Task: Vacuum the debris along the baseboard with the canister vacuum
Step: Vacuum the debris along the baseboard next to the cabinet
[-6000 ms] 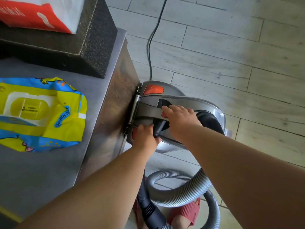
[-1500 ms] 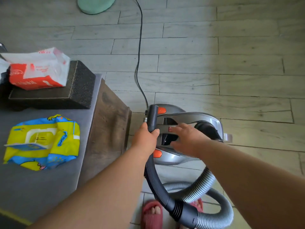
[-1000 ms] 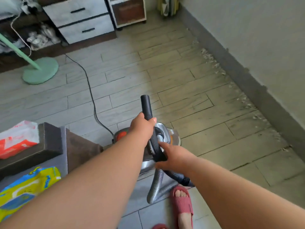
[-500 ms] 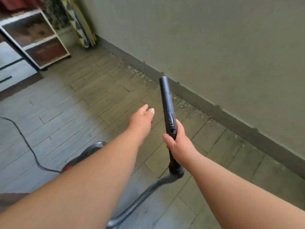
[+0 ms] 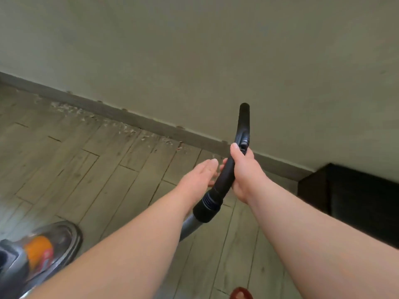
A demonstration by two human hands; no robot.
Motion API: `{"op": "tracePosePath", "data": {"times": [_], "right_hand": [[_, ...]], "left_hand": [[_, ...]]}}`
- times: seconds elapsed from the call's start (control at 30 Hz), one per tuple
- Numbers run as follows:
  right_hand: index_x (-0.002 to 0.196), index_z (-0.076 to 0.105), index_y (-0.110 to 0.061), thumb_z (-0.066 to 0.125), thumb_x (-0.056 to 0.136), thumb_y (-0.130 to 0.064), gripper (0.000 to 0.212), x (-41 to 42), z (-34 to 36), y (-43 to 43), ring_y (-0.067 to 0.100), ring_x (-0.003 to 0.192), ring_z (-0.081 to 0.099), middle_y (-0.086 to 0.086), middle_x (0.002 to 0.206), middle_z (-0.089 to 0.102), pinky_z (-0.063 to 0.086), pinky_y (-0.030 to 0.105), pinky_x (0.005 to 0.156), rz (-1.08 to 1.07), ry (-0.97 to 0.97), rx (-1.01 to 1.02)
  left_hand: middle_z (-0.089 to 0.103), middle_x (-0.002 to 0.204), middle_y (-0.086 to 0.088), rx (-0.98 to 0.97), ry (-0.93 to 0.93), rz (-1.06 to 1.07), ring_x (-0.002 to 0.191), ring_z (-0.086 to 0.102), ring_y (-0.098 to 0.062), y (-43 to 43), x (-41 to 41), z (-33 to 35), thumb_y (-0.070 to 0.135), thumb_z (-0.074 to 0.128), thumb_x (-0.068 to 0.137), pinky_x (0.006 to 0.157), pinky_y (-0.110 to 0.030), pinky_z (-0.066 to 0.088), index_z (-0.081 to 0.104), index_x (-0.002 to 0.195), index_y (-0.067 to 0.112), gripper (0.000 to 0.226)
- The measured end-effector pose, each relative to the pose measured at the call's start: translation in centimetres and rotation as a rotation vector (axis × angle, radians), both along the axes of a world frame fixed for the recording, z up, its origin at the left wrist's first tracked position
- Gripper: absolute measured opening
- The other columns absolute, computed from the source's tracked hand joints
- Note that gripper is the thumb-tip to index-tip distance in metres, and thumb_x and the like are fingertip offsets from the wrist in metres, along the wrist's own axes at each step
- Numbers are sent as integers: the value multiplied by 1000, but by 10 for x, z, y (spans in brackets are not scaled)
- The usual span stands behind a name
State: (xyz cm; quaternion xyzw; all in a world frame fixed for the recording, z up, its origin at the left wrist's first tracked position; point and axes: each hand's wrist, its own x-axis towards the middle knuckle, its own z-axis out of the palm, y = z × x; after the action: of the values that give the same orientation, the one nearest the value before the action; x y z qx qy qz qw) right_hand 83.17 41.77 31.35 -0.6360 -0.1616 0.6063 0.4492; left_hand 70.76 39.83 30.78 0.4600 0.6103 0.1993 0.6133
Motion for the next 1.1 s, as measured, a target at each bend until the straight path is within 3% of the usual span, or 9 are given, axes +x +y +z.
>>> {"op": "tracePosePath", "data": {"times": [0.07, 0.17, 0.33, 0.7, 0.87, 0.97, 1.1], "right_hand": [[139, 40, -25, 51, 100, -37, 42, 42, -1, 4, 22, 80, 60, 8, 92, 58, 55, 39, 76, -133, 50, -29], [136, 42, -26, 52, 99, -39, 40, 87, -5, 9, 22, 79, 60, 7, 91, 58, 56, 40, 78, -278, 84, -80], [134, 47, -23, 55, 98, -41, 41, 159, -19, 19, 22, 77, 60, 6, 89, 59, 55, 37, 69, -428, 132, -122], [129, 48, -22, 51, 101, -34, 31, 236, -57, 35, 21, 76, 61, 8, 94, 58, 55, 37, 66, -566, 137, -169], [135, 47, -19, 50, 101, -32, 37, 259, -91, 50, 19, 73, 59, 7, 95, 55, 53, 34, 61, -613, 41, -231], [141, 40, -23, 50, 101, -32, 43, 269, -118, 55, 18, 75, 60, 9, 106, 57, 48, 31, 55, -646, -7, -257], [146, 35, -28, 65, 93, -31, 61, 279, -148, 56, 16, 72, 60, 9, 109, 60, 51, 28, 55, -636, -24, -287]], "left_hand": [[58, 129, 11, -29, 89, -177, 119, 53, -13, 2, 44, 1, 74, 44, 78, 107, -35, 37, 51, 130, 39, 63], [64, 104, 10, 18, 261, -448, 98, 58, -12, 5, 82, -6, 54, 59, 85, 80, -24, 43, 57, 109, 35, 30], [61, 84, 8, 100, 343, -581, 78, 58, -11, 25, 147, -20, 47, 67, 79, 65, -23, 43, 51, 83, 31, 24], [64, 82, 2, 128, 324, -809, 82, 64, -19, 68, 224, -60, 43, 64, 82, 72, -31, 51, 52, 82, 28, 18], [66, 88, 1, 91, 270, -848, 84, 65, -18, 80, 249, -82, 45, 64, 82, 79, -34, 55, 54, 86, 27, 20], [61, 83, 5, 127, 282, -911, 78, 61, -14, 87, 261, -104, 46, 62, 85, 69, -27, 51, 50, 86, 29, 21], [57, 80, 7, 131, 259, -924, 78, 59, -14, 87, 271, -135, 43, 63, 86, 66, -25, 46, 48, 87, 28, 21]]}}
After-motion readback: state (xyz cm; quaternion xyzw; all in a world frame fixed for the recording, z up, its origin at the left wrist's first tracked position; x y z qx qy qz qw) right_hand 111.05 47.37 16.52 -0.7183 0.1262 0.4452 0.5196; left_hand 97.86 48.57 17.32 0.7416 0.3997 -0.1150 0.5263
